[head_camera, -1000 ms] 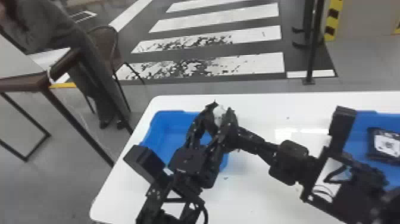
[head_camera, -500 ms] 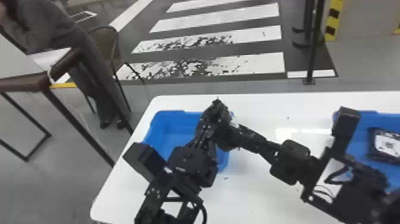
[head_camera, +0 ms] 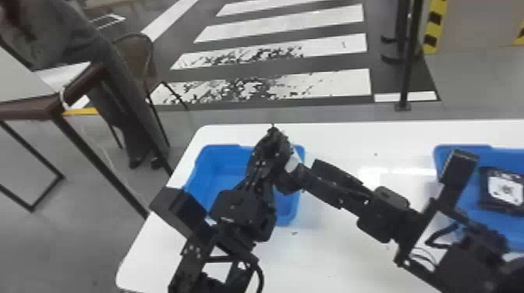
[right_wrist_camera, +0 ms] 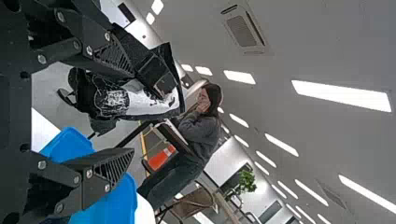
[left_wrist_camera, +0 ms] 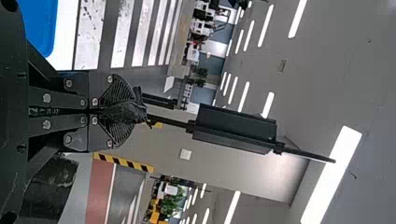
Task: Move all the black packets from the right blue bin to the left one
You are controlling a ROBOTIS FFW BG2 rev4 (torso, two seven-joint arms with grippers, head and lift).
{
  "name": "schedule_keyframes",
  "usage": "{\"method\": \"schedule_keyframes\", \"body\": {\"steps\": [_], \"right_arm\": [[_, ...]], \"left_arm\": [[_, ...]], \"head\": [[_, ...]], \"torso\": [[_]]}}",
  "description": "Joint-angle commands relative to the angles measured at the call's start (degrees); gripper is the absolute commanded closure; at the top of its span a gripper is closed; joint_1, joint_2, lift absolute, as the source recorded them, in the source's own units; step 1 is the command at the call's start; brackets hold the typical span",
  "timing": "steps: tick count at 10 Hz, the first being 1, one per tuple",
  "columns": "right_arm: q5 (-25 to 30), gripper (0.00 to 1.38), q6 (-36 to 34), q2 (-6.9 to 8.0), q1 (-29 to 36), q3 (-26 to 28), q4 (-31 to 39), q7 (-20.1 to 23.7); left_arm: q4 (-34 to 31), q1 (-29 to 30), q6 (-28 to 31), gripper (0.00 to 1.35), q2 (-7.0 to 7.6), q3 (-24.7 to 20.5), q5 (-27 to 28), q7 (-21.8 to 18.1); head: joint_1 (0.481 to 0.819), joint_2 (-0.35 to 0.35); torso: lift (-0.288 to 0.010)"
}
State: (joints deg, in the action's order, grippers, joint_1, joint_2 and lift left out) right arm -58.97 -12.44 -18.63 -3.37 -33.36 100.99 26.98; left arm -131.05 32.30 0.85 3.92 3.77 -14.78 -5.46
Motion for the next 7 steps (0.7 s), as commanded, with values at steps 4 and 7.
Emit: {"method": "schedule_keyframes", "body": {"steps": [4, 7], "right_arm": [[-2.27, 0.15, 1.61, 0.0, 1.12, 0.11, -0.23, 0.0], [-3.3, 0.15, 1.61, 0.0, 1.82, 0.57, -0.09, 0.0]], "left_arm": [[15.39, -10.64, -6.2, 1.21, -1.54, -3.88, 10.44, 2.29], [28.47, -20.21, -9.15, 1.21, -1.54, -7.54, 24.26, 4.05]], "head": [[0.695, 0.337], [0.695, 0.35]], "torso": [[-0.14], [-0.14]]}}
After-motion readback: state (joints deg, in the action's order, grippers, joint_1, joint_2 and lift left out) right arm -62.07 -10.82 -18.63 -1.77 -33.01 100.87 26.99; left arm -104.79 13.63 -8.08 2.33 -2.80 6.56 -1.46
